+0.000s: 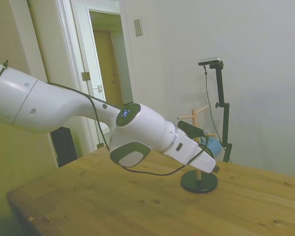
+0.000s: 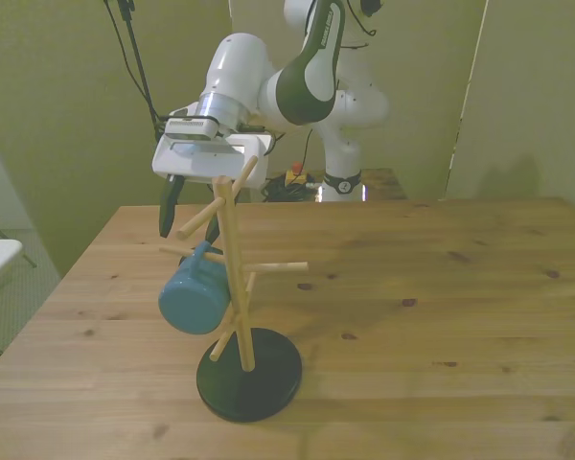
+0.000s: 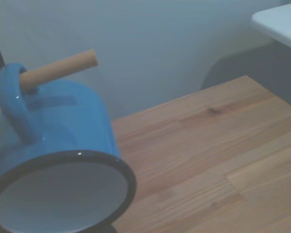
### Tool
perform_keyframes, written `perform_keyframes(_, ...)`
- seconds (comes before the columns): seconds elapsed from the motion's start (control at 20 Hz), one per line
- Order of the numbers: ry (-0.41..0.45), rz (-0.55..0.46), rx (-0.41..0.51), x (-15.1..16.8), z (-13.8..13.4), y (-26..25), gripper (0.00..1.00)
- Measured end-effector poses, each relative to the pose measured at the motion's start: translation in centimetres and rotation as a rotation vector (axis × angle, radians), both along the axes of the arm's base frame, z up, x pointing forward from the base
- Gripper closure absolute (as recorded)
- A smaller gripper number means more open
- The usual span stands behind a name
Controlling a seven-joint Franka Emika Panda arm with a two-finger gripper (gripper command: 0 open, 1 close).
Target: Unload the mug
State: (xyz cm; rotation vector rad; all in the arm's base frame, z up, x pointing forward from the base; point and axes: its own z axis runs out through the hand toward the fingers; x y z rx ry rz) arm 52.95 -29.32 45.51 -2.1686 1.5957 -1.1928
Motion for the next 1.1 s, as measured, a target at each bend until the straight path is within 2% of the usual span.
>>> perform_keyframes(0.55, -0.001, 0.074, -0.084, 4.4, 0.6, 1.1, 0.0)
perform_keyframes(0.95, 0.016, 0.059, -0.13, 8.3, -0.6, 1.1, 0.0)
perform_keyframes(1.0, 0.019, 0.058, -0.134, 8.8, -0.7, 1.3, 1.0)
perform_keyframes(1.1, 0.022, 0.062, -0.145, 9.5, -0.7, 1.6, 1.0)
